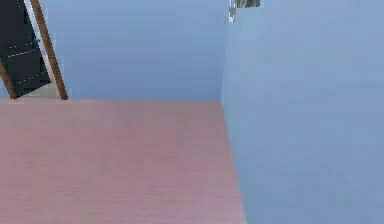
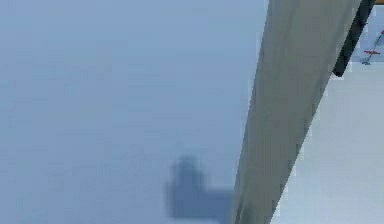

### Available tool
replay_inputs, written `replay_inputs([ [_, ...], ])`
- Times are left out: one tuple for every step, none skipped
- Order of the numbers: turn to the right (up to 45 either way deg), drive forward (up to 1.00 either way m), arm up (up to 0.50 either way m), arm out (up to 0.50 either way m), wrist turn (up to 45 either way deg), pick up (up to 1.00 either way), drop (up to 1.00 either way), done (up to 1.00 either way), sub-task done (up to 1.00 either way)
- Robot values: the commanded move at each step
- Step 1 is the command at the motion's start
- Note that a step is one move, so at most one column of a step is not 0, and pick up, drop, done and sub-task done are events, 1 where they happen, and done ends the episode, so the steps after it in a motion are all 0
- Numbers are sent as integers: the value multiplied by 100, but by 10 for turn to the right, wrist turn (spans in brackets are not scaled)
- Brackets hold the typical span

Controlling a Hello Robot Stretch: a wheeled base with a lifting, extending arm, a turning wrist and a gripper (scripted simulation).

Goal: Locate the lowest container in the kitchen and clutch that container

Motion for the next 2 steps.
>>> replay_inputs([
  [-450, 0, 0, 0, 0, 0, 0, 0, 0],
  [-390, 0, 0, 0, 0, 0, 0, 0, 0],
])
